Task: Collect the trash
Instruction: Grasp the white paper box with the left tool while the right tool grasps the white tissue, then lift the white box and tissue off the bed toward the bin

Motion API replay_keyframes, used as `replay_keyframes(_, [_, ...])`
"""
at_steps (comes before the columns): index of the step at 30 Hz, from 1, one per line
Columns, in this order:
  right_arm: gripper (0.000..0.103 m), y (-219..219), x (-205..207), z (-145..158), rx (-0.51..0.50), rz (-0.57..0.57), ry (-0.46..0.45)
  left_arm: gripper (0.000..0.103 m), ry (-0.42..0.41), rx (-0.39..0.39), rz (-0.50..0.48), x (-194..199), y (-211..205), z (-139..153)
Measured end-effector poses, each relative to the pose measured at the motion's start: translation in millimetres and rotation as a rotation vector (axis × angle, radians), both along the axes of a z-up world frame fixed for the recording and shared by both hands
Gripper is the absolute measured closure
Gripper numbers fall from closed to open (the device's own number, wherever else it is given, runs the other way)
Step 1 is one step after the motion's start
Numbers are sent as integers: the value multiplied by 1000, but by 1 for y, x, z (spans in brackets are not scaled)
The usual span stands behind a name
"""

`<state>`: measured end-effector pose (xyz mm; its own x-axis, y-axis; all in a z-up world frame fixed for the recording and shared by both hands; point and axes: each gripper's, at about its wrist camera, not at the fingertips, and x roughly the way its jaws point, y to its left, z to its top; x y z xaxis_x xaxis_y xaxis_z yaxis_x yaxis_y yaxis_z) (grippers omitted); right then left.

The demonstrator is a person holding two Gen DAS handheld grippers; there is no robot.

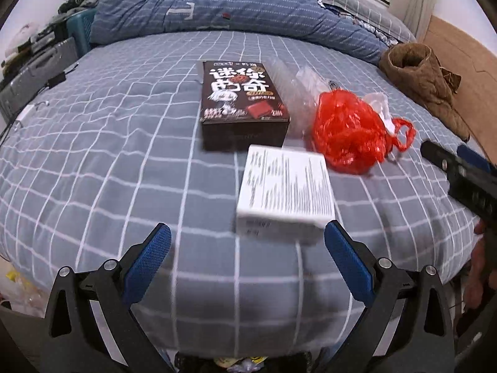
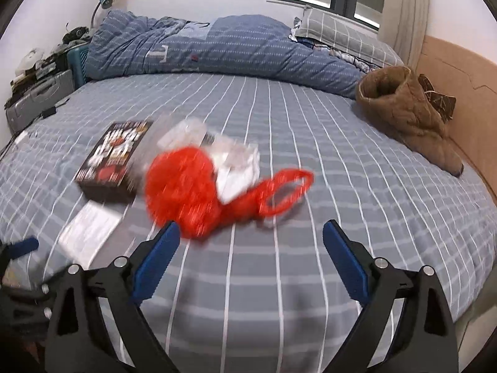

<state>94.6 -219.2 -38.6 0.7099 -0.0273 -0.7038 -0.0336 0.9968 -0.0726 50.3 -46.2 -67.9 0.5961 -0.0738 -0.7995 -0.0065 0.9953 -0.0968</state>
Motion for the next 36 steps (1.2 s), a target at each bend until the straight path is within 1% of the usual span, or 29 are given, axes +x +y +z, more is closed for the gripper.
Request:
replay_keyframes(2, [15, -4, 20, 1, 8, 0, -2, 6, -3, 7, -11, 11, -7, 0])
replay_keyframes(5, [19, -9, 45, -1, 28, 4, 16, 6, 0, -1, -17, 24, -15, -2])
replay_keyframes(9, [25, -14, 76, -12, 71, -3, 49, 6, 26, 6, -29, 39, -23, -13])
replay_keyframes(13, [27, -17, 94, -25, 140, -9, 90, 6, 32, 7, -17, 44, -23, -24])
replay_keyframes(14, [29, -16, 98, -30, 157, -6, 101, 7, 30, 12, -16, 46, -23, -26])
replay_keyframes(16, [32, -13, 104, -35, 158, -6, 109, 14, 26, 26, -22, 48, -25, -30])
replay_keyframes(17, [34, -13, 106, -38, 161, -6, 114, 19, 27, 16, -34, 48, -24, -31])
replay_keyframes(19, [38, -14, 111, -43, 179, -16, 128, 25, 27, -9, -54, 50, -23, -34])
replay_keyframes(20, [43, -15, 113, -45, 190, -21, 134, 33, 21, -14, -64, 50, -23, -35])
replay_keyframes(21, [51, -16, 115, -48, 202, -22, 142, 35, 18, -14, -72, 50, -23, -36])
replay_keyframes(22, [56, -15, 116, -50, 202, -21, 144, 35, 12, -9, -79, 50, -23, -36])
replay_keyframes(24, [75, -14, 117, -53, 193, -21, 152, 35, 4, -6, -87, 48, -23, -36])
replay_keyframes(26, [88, -12, 118, -56, 195, -18, 160, 35, 0, -5, -95, 47, -23, -36])
replay_keyframes(30, [91, -9, 115, -54, 176, -13, 143, 35, -4, -10, -99, 46, -22, -36])
replay_keyframes(36, [93, -11, 110, -48, 171, -19, 117, 35, -5, -11, -99, 47, -22, -36])
